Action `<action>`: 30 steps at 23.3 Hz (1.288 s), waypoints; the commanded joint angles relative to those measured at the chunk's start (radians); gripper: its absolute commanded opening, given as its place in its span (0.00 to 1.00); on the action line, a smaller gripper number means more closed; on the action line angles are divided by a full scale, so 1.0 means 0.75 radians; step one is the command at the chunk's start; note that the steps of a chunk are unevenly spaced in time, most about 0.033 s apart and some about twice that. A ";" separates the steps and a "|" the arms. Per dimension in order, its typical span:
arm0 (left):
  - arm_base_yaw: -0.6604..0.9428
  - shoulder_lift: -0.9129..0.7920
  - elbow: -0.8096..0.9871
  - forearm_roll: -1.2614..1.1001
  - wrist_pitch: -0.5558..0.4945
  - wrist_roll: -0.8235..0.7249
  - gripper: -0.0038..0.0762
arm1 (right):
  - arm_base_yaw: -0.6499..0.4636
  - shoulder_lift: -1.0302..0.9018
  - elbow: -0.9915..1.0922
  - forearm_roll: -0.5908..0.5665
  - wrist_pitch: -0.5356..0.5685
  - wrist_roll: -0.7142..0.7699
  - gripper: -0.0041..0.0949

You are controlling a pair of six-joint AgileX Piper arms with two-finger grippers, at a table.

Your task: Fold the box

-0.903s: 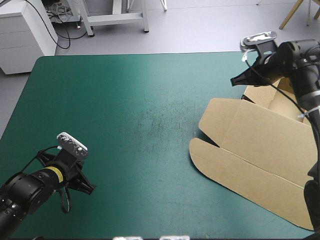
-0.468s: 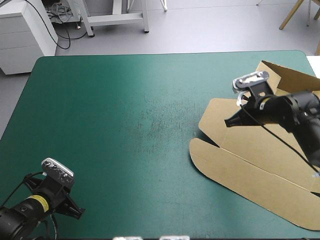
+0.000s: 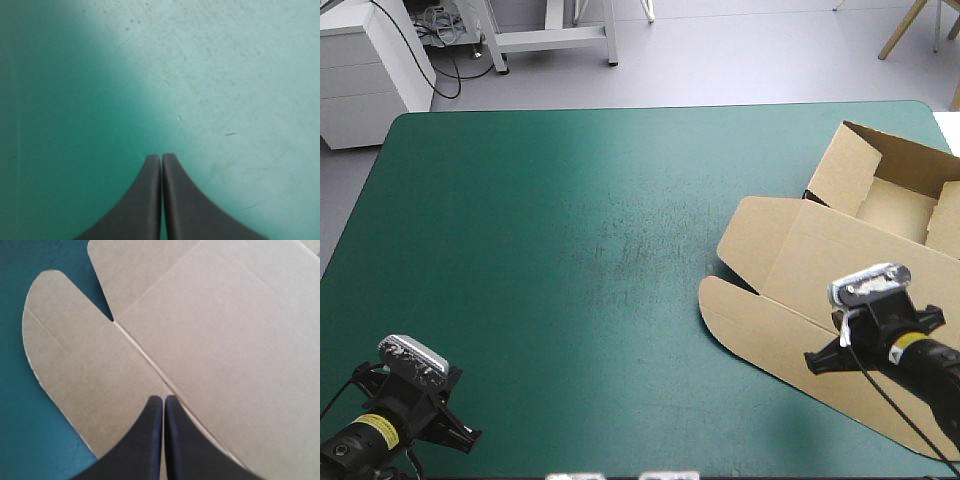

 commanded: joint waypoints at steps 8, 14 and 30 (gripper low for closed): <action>-0.007 0.010 -0.029 0.023 -0.105 -0.003 0.04 | 0.000 -0.507 0.158 0.004 -0.080 0.004 0.04; -0.007 0.010 -0.029 0.023 -0.110 -0.003 0.04 | 0.000 -0.673 0.210 0.006 -0.136 0.004 0.04; -0.007 0.010 0.013 0.030 -0.141 -0.003 0.04 | 0.000 -0.679 0.210 0.006 -0.136 0.010 0.04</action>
